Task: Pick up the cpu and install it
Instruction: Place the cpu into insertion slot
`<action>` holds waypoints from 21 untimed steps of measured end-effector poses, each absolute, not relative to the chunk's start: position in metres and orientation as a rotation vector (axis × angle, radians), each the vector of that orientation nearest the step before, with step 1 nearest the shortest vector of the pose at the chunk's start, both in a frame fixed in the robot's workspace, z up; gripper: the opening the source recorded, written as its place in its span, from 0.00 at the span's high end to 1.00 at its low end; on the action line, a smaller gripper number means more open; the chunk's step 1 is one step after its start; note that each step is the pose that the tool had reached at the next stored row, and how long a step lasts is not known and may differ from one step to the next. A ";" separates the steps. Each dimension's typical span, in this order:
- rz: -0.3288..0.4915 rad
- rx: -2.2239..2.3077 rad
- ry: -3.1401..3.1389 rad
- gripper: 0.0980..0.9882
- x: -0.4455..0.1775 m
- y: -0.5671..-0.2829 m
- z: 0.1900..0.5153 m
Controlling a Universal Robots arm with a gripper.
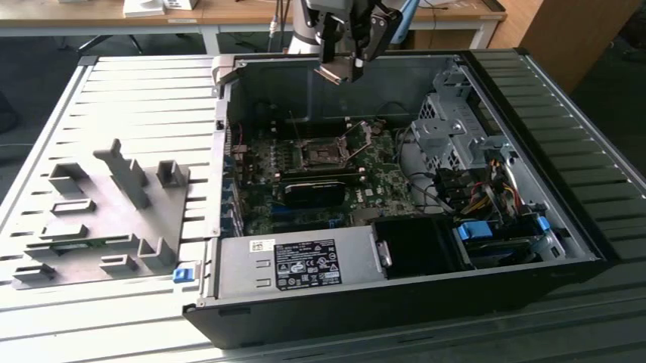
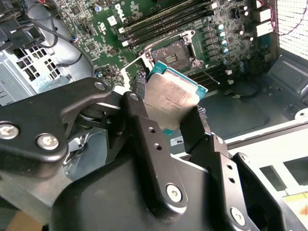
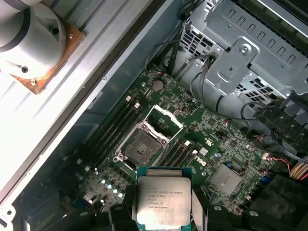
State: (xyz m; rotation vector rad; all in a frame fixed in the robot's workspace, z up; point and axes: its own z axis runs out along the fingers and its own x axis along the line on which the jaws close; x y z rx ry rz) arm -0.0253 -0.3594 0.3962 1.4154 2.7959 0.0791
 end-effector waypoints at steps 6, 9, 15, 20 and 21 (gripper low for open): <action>0.079 1.447 2.779 0.50 -0.025 -0.359 0.396; 0.078 1.463 2.770 0.50 -0.025 -0.359 0.396; 0.078 1.498 2.751 0.50 -0.025 -0.359 0.396; 0.073 1.539 2.725 0.50 -0.025 -0.359 0.396; 0.072 1.550 2.719 0.50 -0.025 -0.359 0.396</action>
